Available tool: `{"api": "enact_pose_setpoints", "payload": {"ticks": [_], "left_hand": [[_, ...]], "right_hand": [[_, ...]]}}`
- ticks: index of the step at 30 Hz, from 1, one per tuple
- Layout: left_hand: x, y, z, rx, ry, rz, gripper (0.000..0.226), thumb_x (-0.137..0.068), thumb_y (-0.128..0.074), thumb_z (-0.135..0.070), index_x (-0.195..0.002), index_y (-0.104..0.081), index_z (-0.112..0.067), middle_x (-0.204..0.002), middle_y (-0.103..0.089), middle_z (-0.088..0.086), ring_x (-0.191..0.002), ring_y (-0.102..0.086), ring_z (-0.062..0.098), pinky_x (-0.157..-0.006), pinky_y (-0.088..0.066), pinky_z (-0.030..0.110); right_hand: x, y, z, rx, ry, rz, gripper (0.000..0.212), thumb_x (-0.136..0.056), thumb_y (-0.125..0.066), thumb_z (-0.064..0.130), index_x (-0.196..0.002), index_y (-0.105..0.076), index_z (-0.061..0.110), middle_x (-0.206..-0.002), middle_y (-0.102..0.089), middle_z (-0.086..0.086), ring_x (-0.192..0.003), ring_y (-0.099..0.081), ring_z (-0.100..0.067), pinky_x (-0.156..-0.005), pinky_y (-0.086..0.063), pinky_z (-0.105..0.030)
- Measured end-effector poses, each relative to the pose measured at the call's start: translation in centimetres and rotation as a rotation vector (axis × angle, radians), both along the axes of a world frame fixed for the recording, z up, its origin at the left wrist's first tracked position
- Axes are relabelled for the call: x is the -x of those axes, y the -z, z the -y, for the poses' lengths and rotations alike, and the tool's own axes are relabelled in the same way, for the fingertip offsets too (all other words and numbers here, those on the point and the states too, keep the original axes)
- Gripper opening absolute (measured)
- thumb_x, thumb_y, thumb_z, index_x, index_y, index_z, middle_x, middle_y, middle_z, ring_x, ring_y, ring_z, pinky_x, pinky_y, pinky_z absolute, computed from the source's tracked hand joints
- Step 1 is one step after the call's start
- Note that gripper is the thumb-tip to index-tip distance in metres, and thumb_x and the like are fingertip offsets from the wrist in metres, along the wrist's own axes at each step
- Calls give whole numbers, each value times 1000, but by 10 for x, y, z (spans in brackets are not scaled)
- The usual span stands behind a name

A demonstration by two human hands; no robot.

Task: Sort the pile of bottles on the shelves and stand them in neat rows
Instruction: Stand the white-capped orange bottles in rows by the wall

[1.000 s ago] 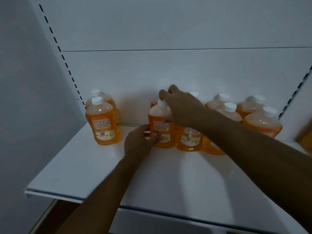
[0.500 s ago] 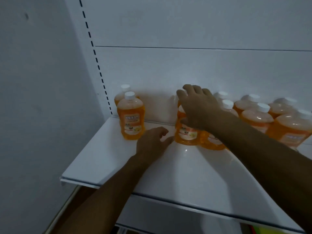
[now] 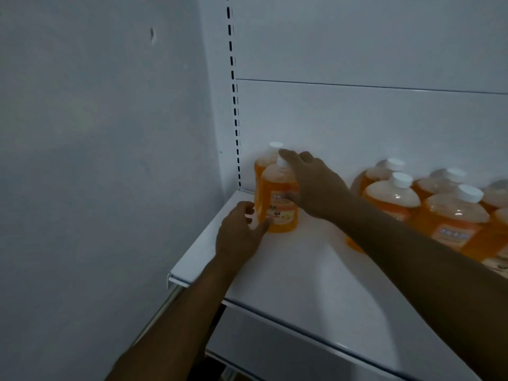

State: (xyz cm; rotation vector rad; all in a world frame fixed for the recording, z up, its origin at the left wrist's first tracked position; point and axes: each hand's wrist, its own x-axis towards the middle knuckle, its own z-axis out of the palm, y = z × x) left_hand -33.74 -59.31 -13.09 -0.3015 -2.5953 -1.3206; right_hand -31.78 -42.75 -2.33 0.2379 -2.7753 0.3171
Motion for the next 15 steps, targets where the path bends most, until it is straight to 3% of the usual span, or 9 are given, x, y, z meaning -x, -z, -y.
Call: {"api": "enact_pose_setpoints", "payload": {"ticks": [5,11,15], "left_hand": [[4,3,-14,-39,109,23,46,-85,-70,-37,-127,-55,-25,-117,-66,-5,-94,-64,13,-87,-53,34],[6,4,-27,16,171,22,42,-84,-69,-39,-123,-58,-28,-115,-67,-7,-86,-61,7,-78,-47,23],[7,1,-49,35,237,-4,38,-85,-68,-40,-121,-59,-29,-117,-67,-9,-98,-64,9,-84,-47,26]], "right_hand": [[-4,2,-4,40,-7,-45,73,-80,-74,26,-138,-31,27,-128,-49,-8,-115,-49,-27,-88,-50,-41],[-18,-8,-20,-28,7,-36,67,-79,-76,30,-131,-34,26,-116,-61,-5,-99,-55,-23,-79,-53,-41],[-24,-21,-40,-82,40,-26,66,-77,-76,30,-128,-35,24,-109,-63,-5,-95,-57,-22,-78,-54,-43]]}}
